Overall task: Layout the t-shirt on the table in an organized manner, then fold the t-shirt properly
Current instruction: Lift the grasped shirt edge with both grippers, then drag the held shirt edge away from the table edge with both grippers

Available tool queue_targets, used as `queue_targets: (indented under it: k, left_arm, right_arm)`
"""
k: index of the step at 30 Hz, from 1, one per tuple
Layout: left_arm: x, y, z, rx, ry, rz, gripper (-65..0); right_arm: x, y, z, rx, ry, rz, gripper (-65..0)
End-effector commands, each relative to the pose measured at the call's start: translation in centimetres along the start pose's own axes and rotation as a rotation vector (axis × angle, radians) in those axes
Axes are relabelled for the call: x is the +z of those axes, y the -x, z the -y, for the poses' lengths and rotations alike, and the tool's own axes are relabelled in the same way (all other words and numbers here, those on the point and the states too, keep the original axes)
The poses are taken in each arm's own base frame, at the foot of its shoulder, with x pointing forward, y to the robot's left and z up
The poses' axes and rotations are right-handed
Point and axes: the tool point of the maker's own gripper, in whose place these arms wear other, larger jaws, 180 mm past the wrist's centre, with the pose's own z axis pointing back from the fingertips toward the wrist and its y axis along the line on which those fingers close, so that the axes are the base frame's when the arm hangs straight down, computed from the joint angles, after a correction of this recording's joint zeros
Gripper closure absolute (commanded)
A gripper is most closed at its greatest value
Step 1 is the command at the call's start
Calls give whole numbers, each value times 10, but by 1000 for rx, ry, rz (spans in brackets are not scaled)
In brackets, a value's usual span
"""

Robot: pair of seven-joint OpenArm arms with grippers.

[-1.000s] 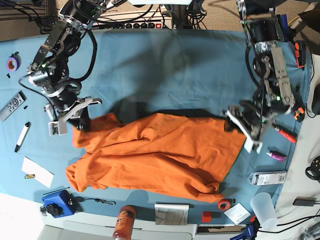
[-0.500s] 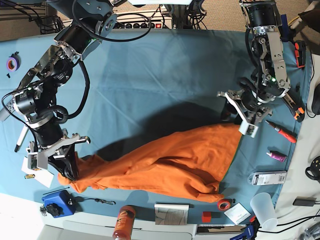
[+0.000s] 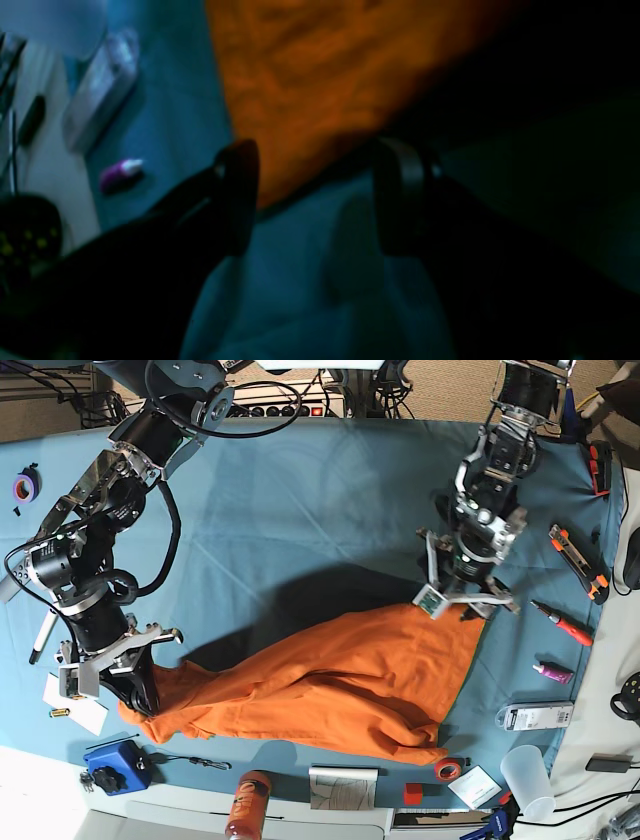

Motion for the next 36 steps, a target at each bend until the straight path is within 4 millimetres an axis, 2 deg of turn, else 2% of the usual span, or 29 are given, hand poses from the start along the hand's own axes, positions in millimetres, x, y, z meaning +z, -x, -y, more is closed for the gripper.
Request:
queue_targets:
  k: [1,5,14,16,18,22,26,30,33,36]
  left_arm:
    - [1,-13,-11,-8,-34,40,-363]
    - [-8,-3,-8,-18,-12,7,-363]
    - [-54,33,-26,-17,-1,-134,-360]
    - [-57,44,-28,-13,-4,-190,-326]
    - [-54,57,-33,8,-36,-260,-241]
    - [-46,76,-46,67,-117,-370,0]
    - [-38,81,-60,123,-207,-421,0]
    - [-20,72,-77,146,-287,-457,0]
    - [-4,56,-79,175,-298,-436,0]
    - [14,41,-72,200,-277,-399,0]
  right_arm:
    - [2,-20,-1,18,-8,69,0]
    - [2,-20,-1,18,-8,65,0]
    - [2,-19,-1,18,-8,61,0]
    - [2,-19,-1,19,-8,61,0]
    - [2,-19,-1,19,-8,62,0]
    - [3,-20,3,32,-1,58,0]
    - [5,-22,9,53,10,57,0]
    - [10,-19,17,49,27,47,0]
    - [22,-3,22,-26,12,15,0]
    - [44,17,30,-103,17,-10,0]
